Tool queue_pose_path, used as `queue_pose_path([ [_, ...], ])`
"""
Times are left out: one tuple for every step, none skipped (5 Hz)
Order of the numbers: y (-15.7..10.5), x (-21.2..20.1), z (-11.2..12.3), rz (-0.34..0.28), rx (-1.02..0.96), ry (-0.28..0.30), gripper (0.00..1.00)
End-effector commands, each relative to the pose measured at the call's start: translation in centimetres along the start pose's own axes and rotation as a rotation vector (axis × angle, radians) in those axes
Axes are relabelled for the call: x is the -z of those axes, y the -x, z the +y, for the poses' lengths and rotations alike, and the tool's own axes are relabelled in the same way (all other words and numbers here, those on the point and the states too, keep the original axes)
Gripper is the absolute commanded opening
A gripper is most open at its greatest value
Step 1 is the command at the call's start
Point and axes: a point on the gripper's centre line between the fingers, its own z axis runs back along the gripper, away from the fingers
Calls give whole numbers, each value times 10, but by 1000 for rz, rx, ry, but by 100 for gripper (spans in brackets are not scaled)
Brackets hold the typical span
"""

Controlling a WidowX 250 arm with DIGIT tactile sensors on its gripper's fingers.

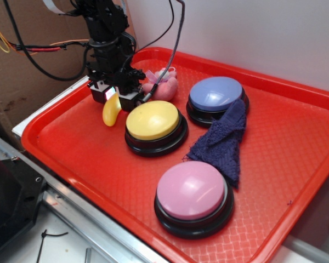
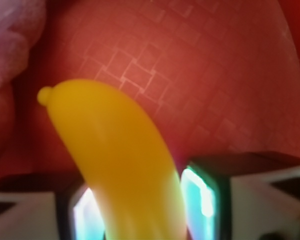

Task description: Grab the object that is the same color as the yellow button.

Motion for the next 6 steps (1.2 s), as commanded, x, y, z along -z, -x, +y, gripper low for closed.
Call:
queue_pose_path([
  [2, -86, -8, -20, -172, 9, 0],
  [7, -121, -17, -24, -198, 50, 0],
  [26, -172, -27, -89, -170, 163, 0],
  [43, -210, -35, -132, -95, 205, 0],
  [59, -220, -43, -189, -55, 210, 0],
  [54, -211, -45, -202, 16, 119, 0],
])
